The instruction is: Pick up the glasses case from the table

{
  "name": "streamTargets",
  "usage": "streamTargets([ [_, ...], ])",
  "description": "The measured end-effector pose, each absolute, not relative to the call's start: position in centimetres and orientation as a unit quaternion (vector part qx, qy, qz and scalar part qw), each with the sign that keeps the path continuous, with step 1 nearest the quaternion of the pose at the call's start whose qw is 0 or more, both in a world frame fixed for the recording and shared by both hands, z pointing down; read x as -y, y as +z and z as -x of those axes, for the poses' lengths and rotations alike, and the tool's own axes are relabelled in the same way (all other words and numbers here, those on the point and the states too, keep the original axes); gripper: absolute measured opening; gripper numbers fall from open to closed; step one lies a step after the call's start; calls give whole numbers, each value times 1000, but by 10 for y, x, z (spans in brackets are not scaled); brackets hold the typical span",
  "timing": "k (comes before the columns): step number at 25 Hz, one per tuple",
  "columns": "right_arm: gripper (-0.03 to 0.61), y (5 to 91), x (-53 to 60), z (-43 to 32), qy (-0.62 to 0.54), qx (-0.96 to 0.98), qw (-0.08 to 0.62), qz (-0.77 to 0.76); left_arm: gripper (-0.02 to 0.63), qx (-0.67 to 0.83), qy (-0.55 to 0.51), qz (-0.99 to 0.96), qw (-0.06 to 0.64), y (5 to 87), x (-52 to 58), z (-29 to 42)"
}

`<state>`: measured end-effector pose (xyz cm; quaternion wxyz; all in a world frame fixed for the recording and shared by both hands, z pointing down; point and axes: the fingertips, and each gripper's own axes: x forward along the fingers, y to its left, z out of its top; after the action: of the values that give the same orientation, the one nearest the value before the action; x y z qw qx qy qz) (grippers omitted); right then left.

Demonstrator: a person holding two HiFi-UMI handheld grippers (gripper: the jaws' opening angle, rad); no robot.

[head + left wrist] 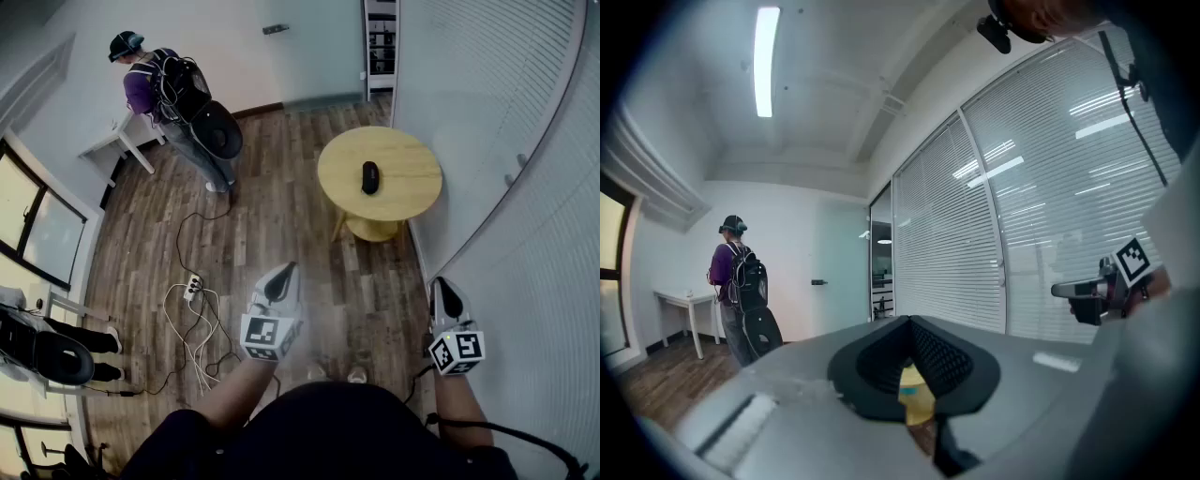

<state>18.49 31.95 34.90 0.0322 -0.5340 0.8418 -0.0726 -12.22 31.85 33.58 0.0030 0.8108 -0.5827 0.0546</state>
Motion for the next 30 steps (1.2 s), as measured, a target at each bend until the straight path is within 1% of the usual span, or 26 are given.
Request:
streamTargets([
  [6, 8, 342, -313, -181, -59, -841, 33, 537, 5, 582, 44, -812, 2, 332, -311, 124],
  [14, 8, 332, -299, -199, -62, -829, 54, 553, 5, 587, 42, -808, -8, 324, -302, 112],
  [19, 8, 334, -287, -205, -54, -831, 65, 550, 5, 580, 58, -812, -32, 320, -292, 97],
  [24, 8, 343, -269, -190, -68, -842, 61, 531, 5, 573, 64, -817, -12, 333, -271, 96],
  [26, 8, 349, -255, -184, -69, -843, 52, 530, 5, 572, 66, -818, -11, 340, -253, 102],
  [30, 8, 359, -224, -175, -91, -834, 38, 543, 5, 571, 59, -819, 14, 355, -209, 111],
])
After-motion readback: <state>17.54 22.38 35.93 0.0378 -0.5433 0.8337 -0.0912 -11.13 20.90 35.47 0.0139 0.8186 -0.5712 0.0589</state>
